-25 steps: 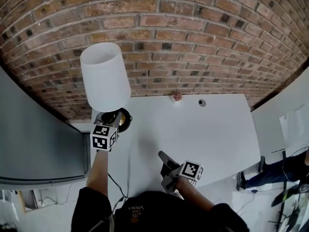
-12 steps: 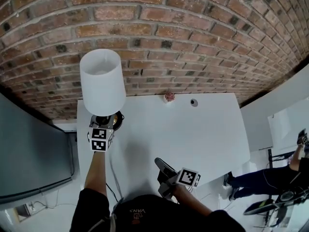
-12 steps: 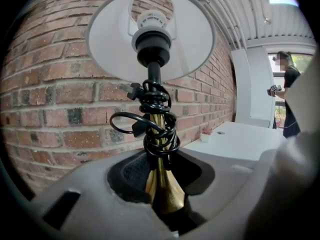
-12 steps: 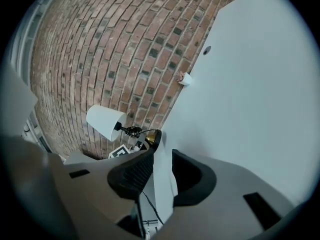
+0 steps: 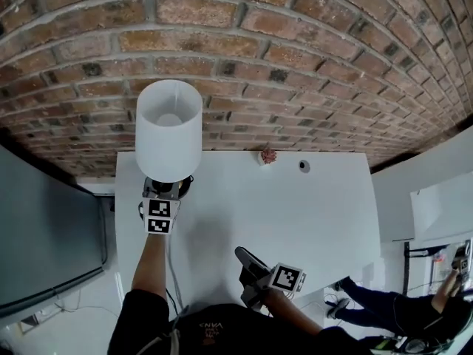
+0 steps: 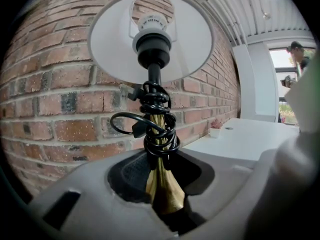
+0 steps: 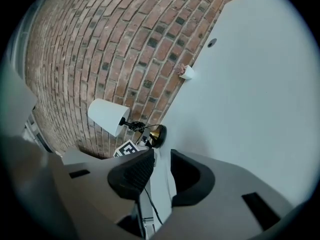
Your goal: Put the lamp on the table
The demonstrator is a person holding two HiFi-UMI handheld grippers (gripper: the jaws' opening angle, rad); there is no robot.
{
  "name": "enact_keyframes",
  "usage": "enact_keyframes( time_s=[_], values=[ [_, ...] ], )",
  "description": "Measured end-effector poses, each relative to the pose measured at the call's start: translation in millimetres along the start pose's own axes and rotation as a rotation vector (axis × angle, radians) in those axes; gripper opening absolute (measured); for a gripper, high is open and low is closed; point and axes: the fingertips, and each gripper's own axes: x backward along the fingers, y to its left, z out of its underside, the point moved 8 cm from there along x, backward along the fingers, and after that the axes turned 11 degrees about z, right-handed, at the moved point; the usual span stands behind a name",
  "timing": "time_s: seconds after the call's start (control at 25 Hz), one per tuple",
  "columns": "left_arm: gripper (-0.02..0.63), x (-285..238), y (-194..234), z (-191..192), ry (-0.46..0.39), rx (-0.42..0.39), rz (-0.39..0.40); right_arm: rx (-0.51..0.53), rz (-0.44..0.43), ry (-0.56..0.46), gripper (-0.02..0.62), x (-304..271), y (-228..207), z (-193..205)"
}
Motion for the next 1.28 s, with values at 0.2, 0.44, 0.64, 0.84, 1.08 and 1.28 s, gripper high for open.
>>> enact_keyframes(
  time_s=[0.2,0.44,0.64,0.84,1.08,1.28],
  values=[
    [0.117,-6.1,5.4,1.8,-0.049,0.002,-0.007,0.044,-0.004,0.018,0.097,-13.6,-2.6,-11.7],
    [0.118,-7.6,4.9,5.4,-0.063,-0.015,-0.005,-0.04,0.026,0.039,0.095,-20.8,-6.8,-13.8],
    [0.12,-9.6,5.5,9.4,-0.076,-0.027,-0.005,-0.016,0.016,0.044,0.095,-25.6,-6.1,-17.8],
    [0.121,-12.3,7.1,10.6,-0.088,-0.033,-0.01,-0.034,0.023,0.039,0.095,-26.0,-9.7,-17.4],
    [0.13,-12.5,5.9,12.3,-0.091,-0.058,-0.023,-0.015,0.012,0.038,0.095,-25.9,-6.8,-15.7],
    [0.132,-11.4,5.9,12.7,-0.062,-0.061,-0.008,-0.004,-0.008,0.026,0.095,-21.3,-5.7,-16.4]
  ],
)
